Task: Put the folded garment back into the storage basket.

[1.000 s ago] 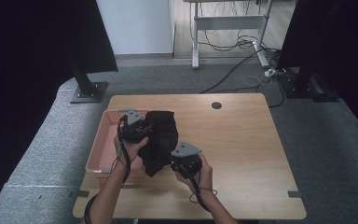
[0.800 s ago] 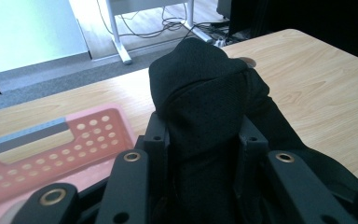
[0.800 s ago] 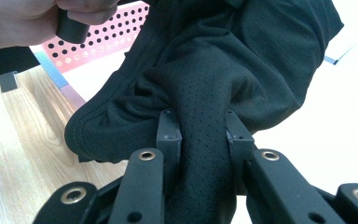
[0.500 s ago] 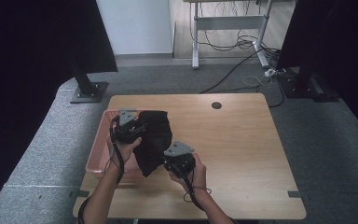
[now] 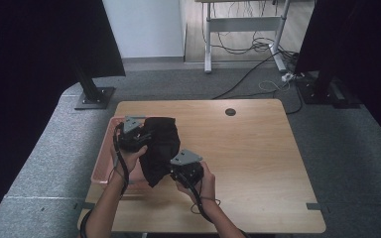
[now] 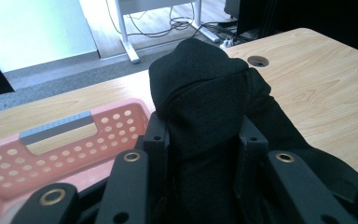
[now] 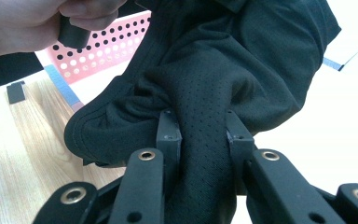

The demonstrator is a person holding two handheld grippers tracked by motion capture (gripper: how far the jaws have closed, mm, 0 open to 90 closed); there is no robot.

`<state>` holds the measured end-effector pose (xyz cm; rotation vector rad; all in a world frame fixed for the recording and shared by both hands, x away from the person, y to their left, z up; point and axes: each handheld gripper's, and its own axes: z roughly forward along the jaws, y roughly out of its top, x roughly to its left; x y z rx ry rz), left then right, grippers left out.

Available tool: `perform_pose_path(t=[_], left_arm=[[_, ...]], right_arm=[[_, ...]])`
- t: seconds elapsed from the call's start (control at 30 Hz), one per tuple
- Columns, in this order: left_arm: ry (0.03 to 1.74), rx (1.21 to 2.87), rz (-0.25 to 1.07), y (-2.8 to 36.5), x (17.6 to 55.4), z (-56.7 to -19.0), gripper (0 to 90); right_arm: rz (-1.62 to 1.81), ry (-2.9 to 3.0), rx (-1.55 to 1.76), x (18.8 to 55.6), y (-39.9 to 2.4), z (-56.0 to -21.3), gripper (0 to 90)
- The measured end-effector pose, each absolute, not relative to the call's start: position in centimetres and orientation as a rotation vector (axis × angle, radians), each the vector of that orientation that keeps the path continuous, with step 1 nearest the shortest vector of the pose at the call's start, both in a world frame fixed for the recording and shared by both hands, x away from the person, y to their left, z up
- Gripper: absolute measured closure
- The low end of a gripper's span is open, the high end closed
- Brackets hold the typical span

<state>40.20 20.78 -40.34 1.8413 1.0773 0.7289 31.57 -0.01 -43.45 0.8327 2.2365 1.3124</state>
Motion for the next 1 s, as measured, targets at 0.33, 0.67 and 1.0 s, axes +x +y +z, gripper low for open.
perform_pose_path(t=[0.33, 0.67, 1.0], left_arm=[[1.077, 1.834, 0.733, 21.5, 40.2, -40.1, 63.4], [1.081, 1.839, 0.749, 22.3, 40.2, -39.9, 63.3], [1.086, 1.842, 0.765, 23.3, 40.3, -39.6, 63.3]], right_arm=[[1.318, 2.241, 0.813, 31.7, 0.7, -43.2, 73.3], [1.328, 2.244, 0.803, 32.0, 1.8, -43.2, 73.3], [1.339, 2.241, 0.806, 32.2, 2.8, -43.0, 73.2]])
